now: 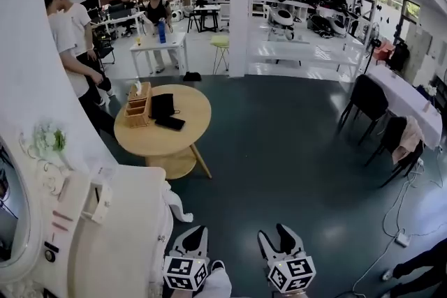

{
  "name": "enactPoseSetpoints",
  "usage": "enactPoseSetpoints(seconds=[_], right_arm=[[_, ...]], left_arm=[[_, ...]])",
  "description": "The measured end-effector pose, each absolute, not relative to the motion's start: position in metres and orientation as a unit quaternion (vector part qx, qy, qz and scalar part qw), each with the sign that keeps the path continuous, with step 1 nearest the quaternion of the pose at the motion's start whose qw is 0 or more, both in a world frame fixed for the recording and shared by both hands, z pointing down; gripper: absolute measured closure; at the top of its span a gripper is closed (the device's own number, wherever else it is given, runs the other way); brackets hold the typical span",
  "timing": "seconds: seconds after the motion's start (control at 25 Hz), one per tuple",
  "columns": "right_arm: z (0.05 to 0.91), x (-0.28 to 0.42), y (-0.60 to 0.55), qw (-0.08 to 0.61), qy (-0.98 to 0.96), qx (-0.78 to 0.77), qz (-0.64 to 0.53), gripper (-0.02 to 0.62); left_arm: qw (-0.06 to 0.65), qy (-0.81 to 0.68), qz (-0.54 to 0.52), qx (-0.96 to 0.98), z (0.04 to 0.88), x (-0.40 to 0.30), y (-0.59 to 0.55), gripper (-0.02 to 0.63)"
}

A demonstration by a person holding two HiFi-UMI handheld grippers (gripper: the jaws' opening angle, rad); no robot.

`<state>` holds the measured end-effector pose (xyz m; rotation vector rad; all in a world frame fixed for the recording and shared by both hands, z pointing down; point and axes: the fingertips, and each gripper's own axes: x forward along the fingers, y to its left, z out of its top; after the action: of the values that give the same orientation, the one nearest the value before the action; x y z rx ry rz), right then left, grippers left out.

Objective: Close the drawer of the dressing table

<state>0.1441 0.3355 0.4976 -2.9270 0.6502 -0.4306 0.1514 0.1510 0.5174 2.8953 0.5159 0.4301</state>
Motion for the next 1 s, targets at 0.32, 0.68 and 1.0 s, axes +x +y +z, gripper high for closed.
enactPoseSetpoints(seconds=[0.32,0.68,1.0], right_arm=[[0.503,0.222,0.278,0.046,0.235,-0.959,-0.151,0.354],[0.508,0.272,0.223,0.034,0.271,-0.948,-0.163,0.285],[0.513,0.305,0.152,0.018,0.354,-0.919,-0.173,0.262]], left_arm=[[0.092,0.151,0.147,0.973,0.520,0.220,0.094,0.604],[0.105,0.102,0.140,0.979,0.523,0.251,0.030,0.604],[0.120,0.016,0.133,0.984,0.527,0.244,-0.033,0.604]])
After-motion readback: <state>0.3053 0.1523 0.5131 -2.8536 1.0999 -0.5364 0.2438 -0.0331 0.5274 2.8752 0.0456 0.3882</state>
